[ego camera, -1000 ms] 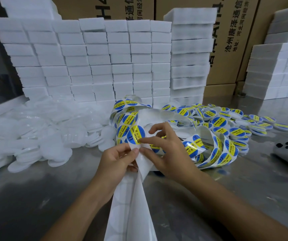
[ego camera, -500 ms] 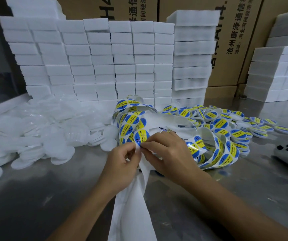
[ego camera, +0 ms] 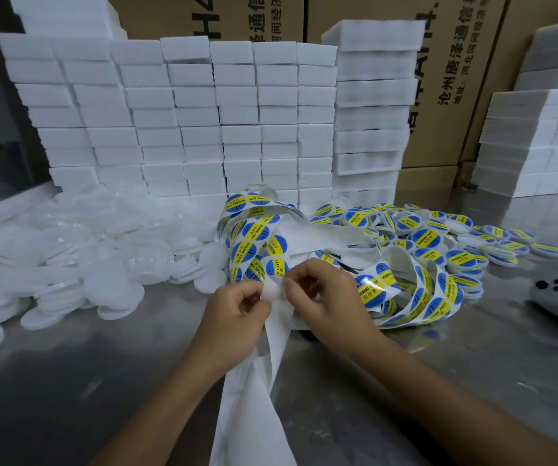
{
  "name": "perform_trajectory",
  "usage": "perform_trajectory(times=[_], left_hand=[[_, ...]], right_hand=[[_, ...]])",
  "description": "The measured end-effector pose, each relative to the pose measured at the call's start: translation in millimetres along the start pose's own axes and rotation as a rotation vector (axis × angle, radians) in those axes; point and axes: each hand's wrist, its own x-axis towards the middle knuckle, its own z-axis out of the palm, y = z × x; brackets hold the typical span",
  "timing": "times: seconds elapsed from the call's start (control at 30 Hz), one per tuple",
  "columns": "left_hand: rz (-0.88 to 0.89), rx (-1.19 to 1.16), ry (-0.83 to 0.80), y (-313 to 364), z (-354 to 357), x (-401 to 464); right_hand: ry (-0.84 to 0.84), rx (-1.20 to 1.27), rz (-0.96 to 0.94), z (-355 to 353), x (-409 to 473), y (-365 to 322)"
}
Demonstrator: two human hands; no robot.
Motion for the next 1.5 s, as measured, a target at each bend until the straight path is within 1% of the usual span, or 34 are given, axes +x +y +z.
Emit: perform_trajectory(times=[0.1, 0.2, 0.3, 0.4, 0.5, 0.57, 0.7, 0.73, 0.77, 0.8, 0.9, 0.93, 1.0, 1.17, 1.23, 1.3, 1.37, 1.5], left_hand=[[-0.081, -0.050, 0.058, -3.7, -3.0, 1.5], [-0.132, -0.084, 0.085, -5.2, -4.5, 2.8], [-0.150, -0.103, 0.145, -9.0, -3.5, 5.8], [-0.135, -0.071, 0.166, -11.0, -2.4, 5.6], [-0.128, -0.022, 0.170, -11.6, -1.6, 4.7], [-0.066, 0.075, 0.189, -12.6, -1.1, 3.7], [0.157, 0.515, 0.387, -17.1, -12.5, 2.5], [0.198, 0.608, 0.395, -20.6, -17.5, 3.9], [0.194, 0.704, 0.357, -24.8, -21.7, 6.2], [0.138, 0.793, 0.284, -30.4, -25.8, 8.8], [-0.147, 0.968, 0.057, -43.7, -34.6, 12.6], [-0.204, 0.985, 0.009, -46.6, -35.7, 13.1], [-0.243, 0.992, -0.019, -49.2, -35.9, 14.5], [-0.248, 1.070, 0.003, -46.3, -36.9, 18.6], [-0.217, 1.111, 0.045, -45.8, -36.6, 18.7], [-0.199, 1.070, 0.122, -46.8, -36.5, 18.7], [-0.221, 0.965, 0.196, -48.9, -36.8, 19.1], [-0.229, 0.861, 0.251, -51.8, -41.4, 18.7]], right_hand=[[-0.001, 0.280, 0.360, -3.7, 6.4, 0.4], [0.072, 0.586, 0.574, -10.1, 13.0, 0.5], [0.099, 0.944, 0.654, -16.8, 17.4, -1.3], [0.011, 1.097, 0.634, -13.5, 16.5, -6.7], [-0.092, 1.095, 0.585, -0.6, 10.5, -10.3], [-0.110, 1.081, 0.578, 6.3, 6.3, -11.6], [-0.092, 1.032, 0.606, 8.8, 3.3, -7.3], [-0.095, 1.013, 0.613, 8.6, 2.8, -6.2], [-0.098, 1.001, 0.617, 8.6, 2.5, -5.3], [-0.100, 0.993, 0.622, 8.2, 2.2, -5.7], [-0.109, 0.968, 0.621, 8.9, 1.7, -5.3], [-0.115, 0.963, 0.622, 8.8, 1.7, -5.4], [-0.132, 0.951, 0.621, 9.0, 1.8, -5.1], [-0.132, 0.961, 0.613, 8.7, 2.4, -4.0], [-0.133, 0.966, 0.603, 7.6, 3.2, -3.0], [-0.124, 0.975, 0.593, 6.3, 4.5, -0.8], [-0.113, 0.987, 0.586, 4.1, 6.5, 0.3], [-0.084, 1.017, 0.576, 0.6, 9.9, 2.2]])
